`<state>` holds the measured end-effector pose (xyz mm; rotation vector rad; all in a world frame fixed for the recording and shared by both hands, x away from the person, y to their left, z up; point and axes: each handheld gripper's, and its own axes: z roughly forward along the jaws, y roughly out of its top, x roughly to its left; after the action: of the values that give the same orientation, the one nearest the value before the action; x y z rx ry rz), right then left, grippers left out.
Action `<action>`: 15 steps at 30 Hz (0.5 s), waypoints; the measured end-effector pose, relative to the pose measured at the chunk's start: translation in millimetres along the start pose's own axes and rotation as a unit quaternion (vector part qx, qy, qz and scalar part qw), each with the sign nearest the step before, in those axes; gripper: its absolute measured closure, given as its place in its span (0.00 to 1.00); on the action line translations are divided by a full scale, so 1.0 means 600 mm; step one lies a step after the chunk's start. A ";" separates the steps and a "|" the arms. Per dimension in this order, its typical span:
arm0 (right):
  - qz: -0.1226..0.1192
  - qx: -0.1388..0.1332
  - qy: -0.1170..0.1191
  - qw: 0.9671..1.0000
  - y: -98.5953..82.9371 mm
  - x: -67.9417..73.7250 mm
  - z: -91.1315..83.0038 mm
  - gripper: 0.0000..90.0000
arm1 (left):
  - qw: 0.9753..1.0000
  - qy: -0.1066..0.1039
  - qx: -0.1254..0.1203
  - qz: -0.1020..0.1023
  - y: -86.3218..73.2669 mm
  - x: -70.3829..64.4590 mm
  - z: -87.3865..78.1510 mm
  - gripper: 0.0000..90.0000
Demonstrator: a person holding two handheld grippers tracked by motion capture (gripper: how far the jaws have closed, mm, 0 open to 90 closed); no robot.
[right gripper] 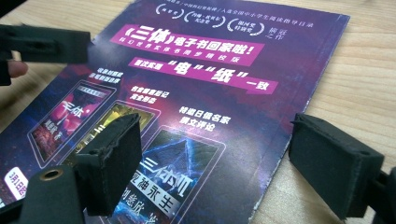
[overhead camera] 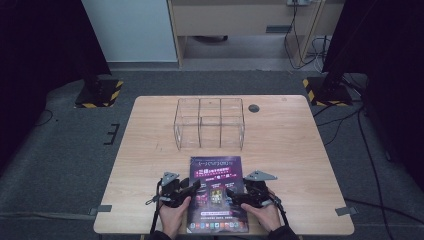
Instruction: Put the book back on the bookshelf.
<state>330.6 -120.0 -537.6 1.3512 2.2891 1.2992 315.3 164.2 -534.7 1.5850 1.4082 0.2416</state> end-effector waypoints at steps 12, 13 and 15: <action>0.007 -0.001 0.006 1.000 0.000 -0.002 -0.001 0.20 | 0.995 -0.067 0.027 0.064 0.003 -0.022 0.008 0.47; 0.006 -0.001 0.006 1.000 0.000 -0.002 -0.001 0.20 | 0.995 -0.068 0.027 0.064 0.004 -0.020 0.010 0.48; 0.007 -0.001 0.008 1.000 0.000 -0.003 -0.001 0.21 | 0.994 -0.070 0.031 0.073 0.007 -0.020 0.012 0.46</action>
<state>331.3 -121.8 -537.6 1.3632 2.2918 1.3204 319.0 150.8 -530.2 1.7247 1.2035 0.1713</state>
